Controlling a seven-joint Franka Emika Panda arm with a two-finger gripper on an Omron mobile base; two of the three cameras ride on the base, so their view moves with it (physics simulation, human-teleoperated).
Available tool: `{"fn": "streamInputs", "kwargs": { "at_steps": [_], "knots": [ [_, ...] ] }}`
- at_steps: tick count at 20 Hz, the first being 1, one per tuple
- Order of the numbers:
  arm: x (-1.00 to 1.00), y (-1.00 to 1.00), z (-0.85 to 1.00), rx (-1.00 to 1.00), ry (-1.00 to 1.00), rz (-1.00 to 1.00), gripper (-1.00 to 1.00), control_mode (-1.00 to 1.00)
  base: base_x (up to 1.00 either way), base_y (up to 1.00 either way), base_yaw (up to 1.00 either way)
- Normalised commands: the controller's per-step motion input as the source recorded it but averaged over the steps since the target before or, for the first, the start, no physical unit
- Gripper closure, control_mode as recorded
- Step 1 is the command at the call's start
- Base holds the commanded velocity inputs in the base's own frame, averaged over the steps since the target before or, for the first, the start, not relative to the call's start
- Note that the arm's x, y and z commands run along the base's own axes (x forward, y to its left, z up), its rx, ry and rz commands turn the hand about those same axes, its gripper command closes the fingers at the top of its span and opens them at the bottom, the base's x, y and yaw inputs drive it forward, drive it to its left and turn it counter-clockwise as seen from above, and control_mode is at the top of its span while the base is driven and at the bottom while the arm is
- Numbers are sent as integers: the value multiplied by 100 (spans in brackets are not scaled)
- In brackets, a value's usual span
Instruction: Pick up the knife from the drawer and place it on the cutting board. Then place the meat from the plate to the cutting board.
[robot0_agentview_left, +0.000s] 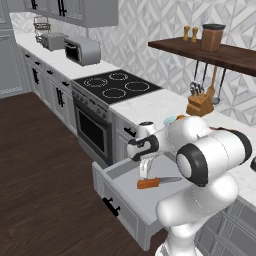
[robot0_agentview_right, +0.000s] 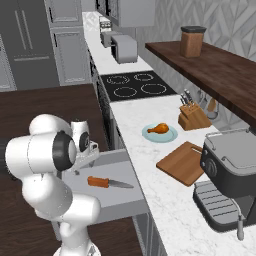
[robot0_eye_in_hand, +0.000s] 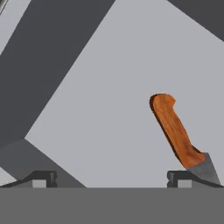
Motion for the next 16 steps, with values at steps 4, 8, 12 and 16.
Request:
{"fn": "streamInputs", "kwargs": {
  "at_steps": [4, 8, 12, 16],
  "knots": [
    [5, -6, -48, 0, -7, 6, -100, -100, 0, 0, 0],
    [18, -7, -34, 0, 1, 3, -100, -100, 0, 0, 0],
    [23, -16, -17, 0, 1, 0, -100, -100, 0, 0, 0],
    [23, -10, -19, 0, 0, 0, -100, -100, 0, 0, 0]
  ]
}}
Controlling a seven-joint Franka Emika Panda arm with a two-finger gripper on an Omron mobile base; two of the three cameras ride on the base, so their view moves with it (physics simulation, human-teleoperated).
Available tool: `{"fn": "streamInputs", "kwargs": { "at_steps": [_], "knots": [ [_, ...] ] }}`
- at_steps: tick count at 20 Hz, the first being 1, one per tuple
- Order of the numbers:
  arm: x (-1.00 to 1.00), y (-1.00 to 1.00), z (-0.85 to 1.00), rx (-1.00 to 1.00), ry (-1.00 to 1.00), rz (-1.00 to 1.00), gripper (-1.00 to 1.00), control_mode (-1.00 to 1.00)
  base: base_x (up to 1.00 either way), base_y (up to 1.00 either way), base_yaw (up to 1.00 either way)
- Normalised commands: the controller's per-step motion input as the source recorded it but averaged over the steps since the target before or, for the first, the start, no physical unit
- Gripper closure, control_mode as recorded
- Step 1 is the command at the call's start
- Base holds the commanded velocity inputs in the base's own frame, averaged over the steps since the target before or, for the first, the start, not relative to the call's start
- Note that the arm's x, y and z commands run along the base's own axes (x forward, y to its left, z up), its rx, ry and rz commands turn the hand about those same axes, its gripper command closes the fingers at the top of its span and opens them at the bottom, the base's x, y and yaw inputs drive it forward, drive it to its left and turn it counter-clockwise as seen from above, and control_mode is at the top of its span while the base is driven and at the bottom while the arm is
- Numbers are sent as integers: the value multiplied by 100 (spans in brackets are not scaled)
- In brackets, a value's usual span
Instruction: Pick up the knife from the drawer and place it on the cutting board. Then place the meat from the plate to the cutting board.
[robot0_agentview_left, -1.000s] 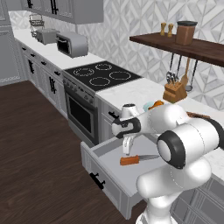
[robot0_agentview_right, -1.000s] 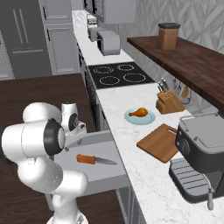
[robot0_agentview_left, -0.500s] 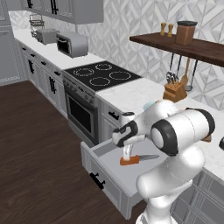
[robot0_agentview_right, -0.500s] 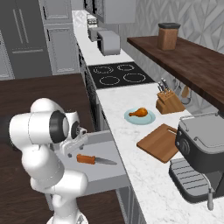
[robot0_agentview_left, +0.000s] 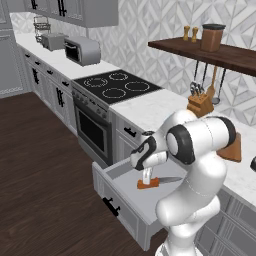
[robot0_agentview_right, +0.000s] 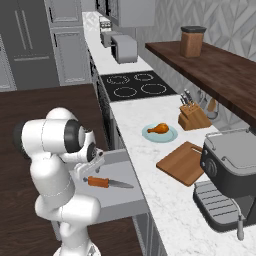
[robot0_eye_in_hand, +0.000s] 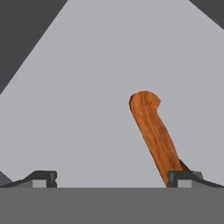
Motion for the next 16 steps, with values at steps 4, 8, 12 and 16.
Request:
{"fn": "streamInputs", "kwargs": {
  "at_steps": [4, 8, 12, 16],
  "knots": [
    [14, -11, -37, 0, 0, 2, -100, -100, 0, 0, 0],
    [18, -17, -28, 0, 0, 3, -100, -100, 0, 0, 0],
    [22, -7, -25, 0, 0, 2, -100, -100, 0, 0, 0],
    [29, 0, -26, 0, 0, 2, -100, -100, 0, 0, 0]
  ]
}}
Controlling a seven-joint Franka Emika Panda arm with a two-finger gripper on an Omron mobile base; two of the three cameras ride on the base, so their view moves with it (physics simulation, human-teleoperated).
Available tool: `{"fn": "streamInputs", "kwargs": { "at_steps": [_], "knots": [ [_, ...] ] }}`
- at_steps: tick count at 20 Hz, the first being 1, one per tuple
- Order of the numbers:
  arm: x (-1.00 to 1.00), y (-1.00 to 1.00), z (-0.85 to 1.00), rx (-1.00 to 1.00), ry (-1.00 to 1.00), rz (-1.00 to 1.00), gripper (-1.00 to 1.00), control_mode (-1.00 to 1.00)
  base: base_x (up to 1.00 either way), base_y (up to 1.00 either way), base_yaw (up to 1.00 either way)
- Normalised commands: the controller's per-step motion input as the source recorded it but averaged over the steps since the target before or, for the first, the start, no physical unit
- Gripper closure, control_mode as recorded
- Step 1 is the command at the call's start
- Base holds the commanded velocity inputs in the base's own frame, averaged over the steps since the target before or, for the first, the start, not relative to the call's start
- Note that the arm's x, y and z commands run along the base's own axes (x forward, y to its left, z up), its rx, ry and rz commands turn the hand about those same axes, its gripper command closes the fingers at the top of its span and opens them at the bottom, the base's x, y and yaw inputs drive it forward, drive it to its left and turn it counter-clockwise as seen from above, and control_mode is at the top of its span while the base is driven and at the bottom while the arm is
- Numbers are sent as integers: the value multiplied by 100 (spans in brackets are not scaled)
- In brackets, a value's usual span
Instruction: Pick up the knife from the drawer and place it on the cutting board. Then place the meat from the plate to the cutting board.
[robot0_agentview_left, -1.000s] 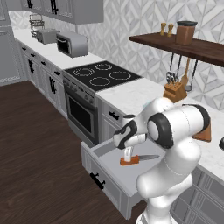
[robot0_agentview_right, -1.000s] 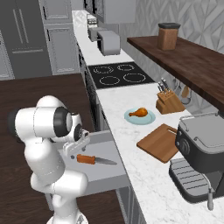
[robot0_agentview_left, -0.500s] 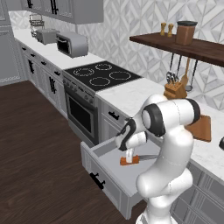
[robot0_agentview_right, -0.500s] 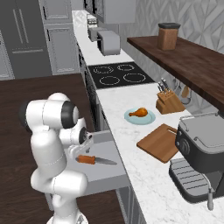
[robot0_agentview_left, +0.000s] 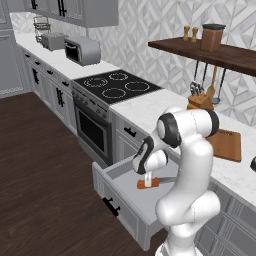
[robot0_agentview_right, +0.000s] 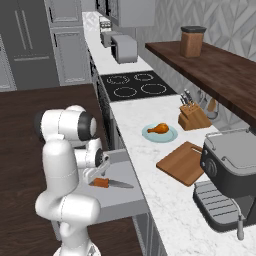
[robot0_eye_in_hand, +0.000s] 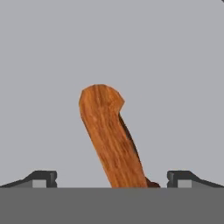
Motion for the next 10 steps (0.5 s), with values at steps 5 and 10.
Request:
{"fn": "streamInputs", "kwargs": {
  "at_steps": [5, 10],
  "knots": [
    [30, 0, -28, 0, 0, 3, -100, -100, 0, 0, 0],
    [20, -1, -36, 0, 0, 3, -100, -100, 0, 0, 0]
  ]
}}
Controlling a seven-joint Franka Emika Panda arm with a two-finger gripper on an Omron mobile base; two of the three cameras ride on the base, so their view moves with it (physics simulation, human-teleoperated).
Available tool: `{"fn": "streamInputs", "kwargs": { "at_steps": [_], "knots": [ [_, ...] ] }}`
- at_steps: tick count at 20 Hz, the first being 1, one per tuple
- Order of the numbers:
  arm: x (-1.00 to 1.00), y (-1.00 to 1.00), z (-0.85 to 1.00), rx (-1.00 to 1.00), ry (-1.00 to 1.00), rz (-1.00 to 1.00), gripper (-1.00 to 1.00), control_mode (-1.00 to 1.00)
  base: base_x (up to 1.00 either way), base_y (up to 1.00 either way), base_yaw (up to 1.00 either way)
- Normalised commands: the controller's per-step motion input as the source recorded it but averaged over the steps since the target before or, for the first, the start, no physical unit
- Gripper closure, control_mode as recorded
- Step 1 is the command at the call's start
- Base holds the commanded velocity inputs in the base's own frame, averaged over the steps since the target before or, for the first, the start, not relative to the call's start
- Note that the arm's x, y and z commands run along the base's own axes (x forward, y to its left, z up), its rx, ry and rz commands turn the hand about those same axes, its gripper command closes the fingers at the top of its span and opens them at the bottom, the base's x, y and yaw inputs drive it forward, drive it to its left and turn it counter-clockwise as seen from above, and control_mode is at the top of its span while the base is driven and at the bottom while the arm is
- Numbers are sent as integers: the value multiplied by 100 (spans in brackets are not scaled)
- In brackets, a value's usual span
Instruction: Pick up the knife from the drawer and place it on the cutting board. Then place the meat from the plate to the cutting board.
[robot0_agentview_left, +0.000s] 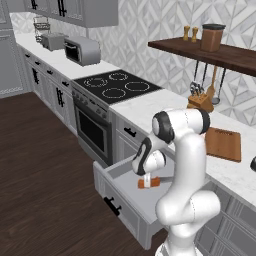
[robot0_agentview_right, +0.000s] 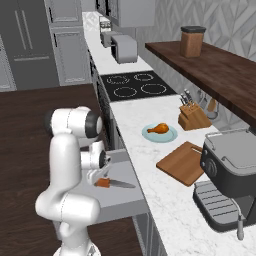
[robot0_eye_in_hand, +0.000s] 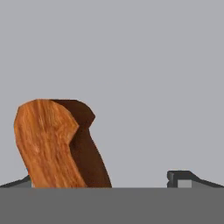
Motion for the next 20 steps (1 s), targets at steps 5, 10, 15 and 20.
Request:
{"fn": "streamInputs", "kwargs": {
  "at_steps": [5, 10, 15, 20],
  "knots": [
    [0, -4, -43, 0, 0, 4, 100, -100, 0, 0, 0],
    [-4, 0, -40, 0, 0, 3, 100, -100, 0, 0, 0],
    [-18, 2, -14, 0, 0, 2, 100, -100, 0, 0, 0],
    [-22, 12, 6, 0, 2, 0, 100, -100, 0, 0, 0]
  ]
}}
